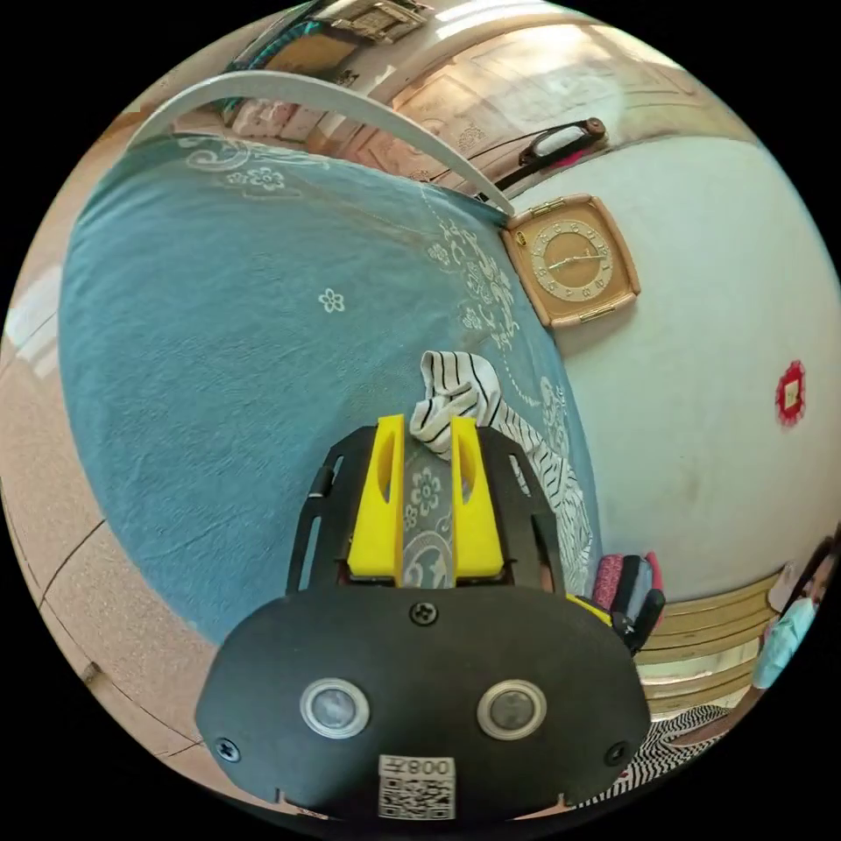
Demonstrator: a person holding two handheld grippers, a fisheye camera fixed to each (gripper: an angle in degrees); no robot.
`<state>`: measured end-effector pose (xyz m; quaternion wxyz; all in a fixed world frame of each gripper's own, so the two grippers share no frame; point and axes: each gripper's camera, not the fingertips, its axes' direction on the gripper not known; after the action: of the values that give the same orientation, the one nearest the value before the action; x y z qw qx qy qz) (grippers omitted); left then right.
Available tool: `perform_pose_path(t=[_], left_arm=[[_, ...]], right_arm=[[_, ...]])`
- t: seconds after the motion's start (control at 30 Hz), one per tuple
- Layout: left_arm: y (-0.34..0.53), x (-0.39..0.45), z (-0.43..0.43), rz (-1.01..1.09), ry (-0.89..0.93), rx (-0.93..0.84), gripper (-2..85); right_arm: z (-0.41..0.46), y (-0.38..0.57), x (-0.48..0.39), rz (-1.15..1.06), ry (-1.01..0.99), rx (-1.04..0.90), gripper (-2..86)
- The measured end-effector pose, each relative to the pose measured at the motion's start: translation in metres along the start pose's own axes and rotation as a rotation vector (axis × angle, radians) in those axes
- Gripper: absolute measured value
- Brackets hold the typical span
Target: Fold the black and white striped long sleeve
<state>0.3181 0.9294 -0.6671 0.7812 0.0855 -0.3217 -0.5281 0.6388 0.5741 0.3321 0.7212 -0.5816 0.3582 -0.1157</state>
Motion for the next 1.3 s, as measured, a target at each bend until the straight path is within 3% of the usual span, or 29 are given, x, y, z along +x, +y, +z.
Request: perform_pose_path(t=[0.07, 0.37, 0.57, 0.77, 0.93, 1.03, 1.1, 1.3], left_arm=[[-0.004, -0.003, -0.008, 0.008, 0.113, 0.019, 4.1], [-0.014, -0.010, -0.049, 0.002, 0.246, 0.065, 5.7], [-0.016, 0.000, -0.053, 0.023, 0.190, 0.018, 7.6], [-0.025, 0.031, -0.049, 0.042, 0.188, 0.034, 1.5], [-0.012, 0.128, -0.029, 0.289, 0.273, -0.017, 0.5], [0.025, 0.209, 0.013, 0.519, 0.250, -0.168, 0.3], [0.068, 0.255, 0.064, 0.669, 0.127, -0.327, 0.2], [0.128, 0.297, 0.128, 0.748, 0.058, -0.415, 0.2]], right_arm=[[-0.002, -0.011, 0.002, 0.013, -0.063, 0.021, 0.3], [0.010, -0.050, 0.013, 0.042, -0.221, 0.068, 0.5], [0.033, -0.057, 0.023, 0.074, -0.249, 0.041, 0.4], [0.047, -0.072, 0.034, 0.086, -0.291, 0.044, 1.2], [0.034, -0.086, 0.044, 0.058, -0.317, 0.103, 3.3], [0.019, -0.096, 0.049, 0.025, -0.304, 0.143, 4.8], [0.017, -0.103, 0.048, -0.007, -0.245, 0.130, 6.3], [0.040, -0.118, 0.047, -0.058, -0.124, 0.067, 7.7]])
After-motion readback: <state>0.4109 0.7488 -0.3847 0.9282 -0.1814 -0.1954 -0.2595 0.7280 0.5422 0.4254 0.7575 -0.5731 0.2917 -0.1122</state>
